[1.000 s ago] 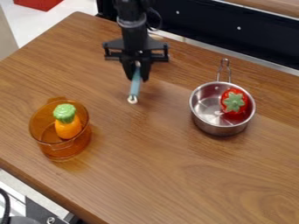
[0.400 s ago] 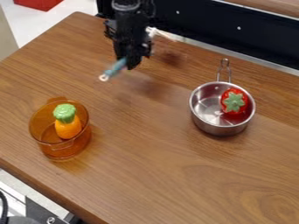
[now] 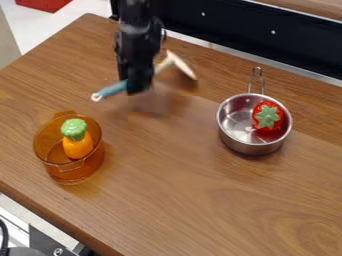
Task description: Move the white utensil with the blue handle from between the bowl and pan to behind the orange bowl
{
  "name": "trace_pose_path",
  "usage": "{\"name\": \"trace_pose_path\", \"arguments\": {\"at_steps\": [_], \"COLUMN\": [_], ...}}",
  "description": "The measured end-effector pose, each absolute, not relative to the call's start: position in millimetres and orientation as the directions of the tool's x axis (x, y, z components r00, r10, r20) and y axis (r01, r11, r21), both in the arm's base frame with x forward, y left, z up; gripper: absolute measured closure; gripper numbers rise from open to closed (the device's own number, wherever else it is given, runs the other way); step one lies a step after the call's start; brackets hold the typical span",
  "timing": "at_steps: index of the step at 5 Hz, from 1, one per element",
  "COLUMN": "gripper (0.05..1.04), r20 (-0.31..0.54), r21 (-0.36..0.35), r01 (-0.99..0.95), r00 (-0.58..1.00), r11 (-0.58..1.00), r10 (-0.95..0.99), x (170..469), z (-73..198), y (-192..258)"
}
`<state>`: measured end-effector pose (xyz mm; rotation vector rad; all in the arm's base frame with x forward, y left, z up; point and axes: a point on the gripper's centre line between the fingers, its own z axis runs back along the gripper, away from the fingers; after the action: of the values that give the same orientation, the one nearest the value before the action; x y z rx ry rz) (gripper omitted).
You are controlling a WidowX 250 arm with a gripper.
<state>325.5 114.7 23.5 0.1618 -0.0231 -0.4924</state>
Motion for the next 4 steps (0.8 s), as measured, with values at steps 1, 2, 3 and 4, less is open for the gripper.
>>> {"name": "trace_pose_path", "arguments": {"at_steps": [1,2,3,4], "gripper": [0.849,0.849,0.849,0.849], "r20": [0.022,0.027,-0.001,0.000], "r21": [0.173,0.196,0.204,0.178], "r01": [0.471,0.431,0.392,0.392], "r00": [0.876,0.895,0.917,0.917], "r11": [0.865,0.881,0.897,0.903], "r10": [-0.481,-0.445,-0.400,-0.398], "x": [327,324,319,310], "z": [24,21,13,8], "y": [127,134,140,148]}}
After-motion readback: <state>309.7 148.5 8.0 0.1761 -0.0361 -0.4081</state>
